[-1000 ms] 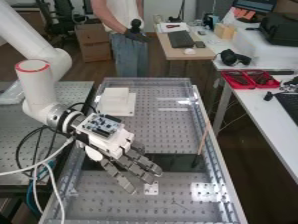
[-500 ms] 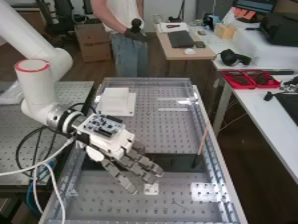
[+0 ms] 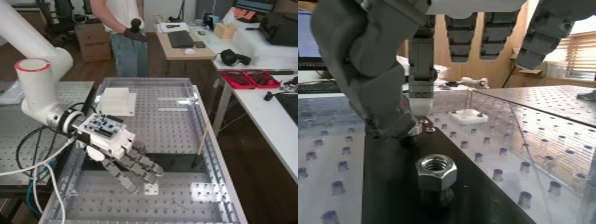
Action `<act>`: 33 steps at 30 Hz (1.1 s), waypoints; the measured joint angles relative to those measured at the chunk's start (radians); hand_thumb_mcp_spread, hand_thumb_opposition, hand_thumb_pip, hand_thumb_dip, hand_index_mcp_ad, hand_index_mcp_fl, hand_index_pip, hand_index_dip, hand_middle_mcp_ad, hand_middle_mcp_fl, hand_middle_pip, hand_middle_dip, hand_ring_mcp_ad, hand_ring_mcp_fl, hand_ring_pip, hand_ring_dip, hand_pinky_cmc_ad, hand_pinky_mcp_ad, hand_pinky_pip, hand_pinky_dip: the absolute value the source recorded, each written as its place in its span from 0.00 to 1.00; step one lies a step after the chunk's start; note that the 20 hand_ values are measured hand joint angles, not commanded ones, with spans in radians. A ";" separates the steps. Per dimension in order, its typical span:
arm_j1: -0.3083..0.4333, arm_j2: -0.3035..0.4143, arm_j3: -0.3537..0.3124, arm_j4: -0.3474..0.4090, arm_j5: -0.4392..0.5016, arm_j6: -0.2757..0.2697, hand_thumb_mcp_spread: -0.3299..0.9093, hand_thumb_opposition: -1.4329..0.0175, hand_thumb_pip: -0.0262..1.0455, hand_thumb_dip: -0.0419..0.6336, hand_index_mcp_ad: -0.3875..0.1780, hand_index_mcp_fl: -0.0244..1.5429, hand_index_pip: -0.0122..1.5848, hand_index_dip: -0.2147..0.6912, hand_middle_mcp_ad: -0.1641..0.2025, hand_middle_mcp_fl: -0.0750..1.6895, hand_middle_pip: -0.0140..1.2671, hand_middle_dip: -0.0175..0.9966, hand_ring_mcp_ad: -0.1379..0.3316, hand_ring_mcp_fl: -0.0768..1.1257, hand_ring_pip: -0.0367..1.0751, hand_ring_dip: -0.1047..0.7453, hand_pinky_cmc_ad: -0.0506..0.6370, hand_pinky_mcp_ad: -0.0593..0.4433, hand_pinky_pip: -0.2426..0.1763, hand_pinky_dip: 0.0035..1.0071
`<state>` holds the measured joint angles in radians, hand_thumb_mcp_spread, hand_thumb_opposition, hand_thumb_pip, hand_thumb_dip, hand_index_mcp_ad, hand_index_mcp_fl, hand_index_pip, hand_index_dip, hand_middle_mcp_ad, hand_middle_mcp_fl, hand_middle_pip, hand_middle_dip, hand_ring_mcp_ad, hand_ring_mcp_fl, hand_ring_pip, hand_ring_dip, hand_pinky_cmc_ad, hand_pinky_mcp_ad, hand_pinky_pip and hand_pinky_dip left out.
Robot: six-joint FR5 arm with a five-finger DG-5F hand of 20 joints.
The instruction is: Grab the bearing and place it in the white container
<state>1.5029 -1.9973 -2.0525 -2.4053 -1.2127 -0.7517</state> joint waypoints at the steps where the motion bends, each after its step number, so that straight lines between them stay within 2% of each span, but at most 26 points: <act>1: 0.000 0.001 -0.001 0.000 0.001 0.001 0.56 0.39 0.71 0.59 0.48 0.02 0.92 0.50 0.64 0.04 0.09 0.14 0.53 0.07 0.09 0.15 0.62 0.61 0.36 0.15; 10: 0.003 0.003 -0.007 0.001 0.011 0.005 0.53 0.41 0.71 0.57 0.49 0.02 0.92 0.50 0.64 0.04 0.09 0.14 0.53 0.07 0.09 0.15 0.62 0.61 0.36 0.17; 13: 0.004 0.001 -0.007 0.004 0.011 0.005 0.53 0.41 0.71 0.53 0.48 0.02 0.92 0.50 0.64 0.04 0.09 0.14 0.53 0.07 0.09 0.15 0.62 0.61 0.35 0.18; 20: 0.003 -0.005 -0.003 -0.001 0.012 0.003 0.53 0.42 0.71 0.50 0.48 0.02 0.93 0.50 0.64 0.04 0.09 0.14 0.53 0.07 0.09 0.15 0.62 0.61 0.35 0.18; 24: 0.003 -0.006 -0.003 -0.001 0.012 0.001 0.53 0.42 0.68 0.51 0.48 0.02 0.93 0.50 0.64 0.04 0.09 0.14 0.53 0.07 0.09 0.15 0.62 0.61 0.35 0.18; 33: 0.007 -0.008 -0.004 0.014 0.018 -0.014 0.53 0.42 0.68 0.51 0.47 0.02 0.93 0.50 0.64 0.04 0.09 0.14 0.53 0.07 0.09 0.15 0.62 0.61 0.35 0.18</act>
<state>1.5097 -2.0056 -2.0570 -2.3911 -1.1950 -0.7654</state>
